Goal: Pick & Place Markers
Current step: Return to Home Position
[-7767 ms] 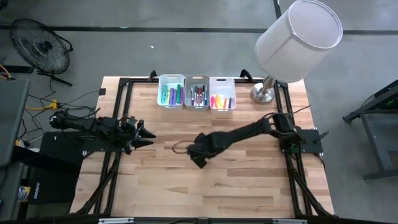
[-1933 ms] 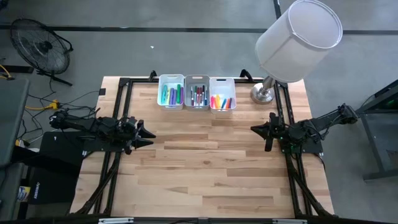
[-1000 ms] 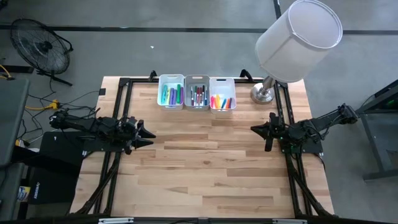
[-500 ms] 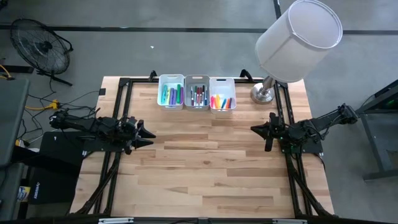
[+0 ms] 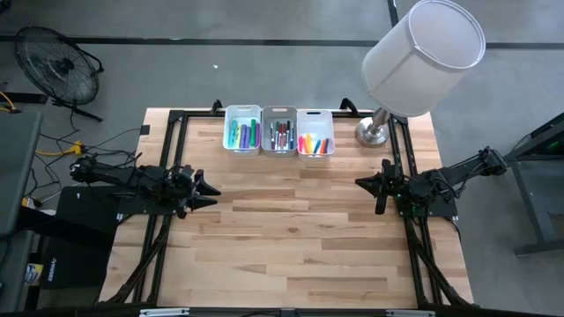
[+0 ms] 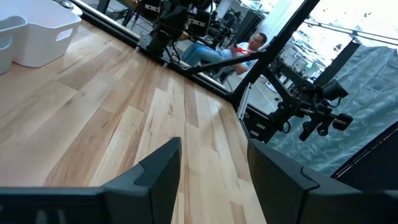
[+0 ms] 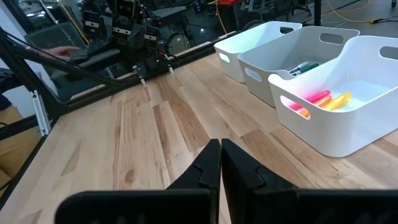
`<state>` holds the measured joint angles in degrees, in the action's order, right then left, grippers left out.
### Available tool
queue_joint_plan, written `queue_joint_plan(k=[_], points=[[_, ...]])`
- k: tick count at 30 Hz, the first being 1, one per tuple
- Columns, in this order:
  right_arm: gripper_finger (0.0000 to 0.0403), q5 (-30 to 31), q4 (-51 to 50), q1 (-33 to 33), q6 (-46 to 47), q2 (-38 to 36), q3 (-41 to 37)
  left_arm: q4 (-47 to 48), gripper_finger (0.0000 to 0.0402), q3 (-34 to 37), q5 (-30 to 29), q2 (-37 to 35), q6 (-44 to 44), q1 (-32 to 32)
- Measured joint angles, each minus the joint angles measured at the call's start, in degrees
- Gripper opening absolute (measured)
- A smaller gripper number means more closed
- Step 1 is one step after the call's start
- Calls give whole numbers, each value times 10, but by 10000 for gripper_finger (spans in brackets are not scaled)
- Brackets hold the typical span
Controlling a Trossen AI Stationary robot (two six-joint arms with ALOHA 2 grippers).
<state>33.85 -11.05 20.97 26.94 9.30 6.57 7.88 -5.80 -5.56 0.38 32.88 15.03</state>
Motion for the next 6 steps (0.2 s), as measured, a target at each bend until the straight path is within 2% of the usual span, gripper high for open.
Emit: queue_joint_plan(k=[6], points=[[1,0,0,0,0,0,0,0,181,0,0,0,0,0]])
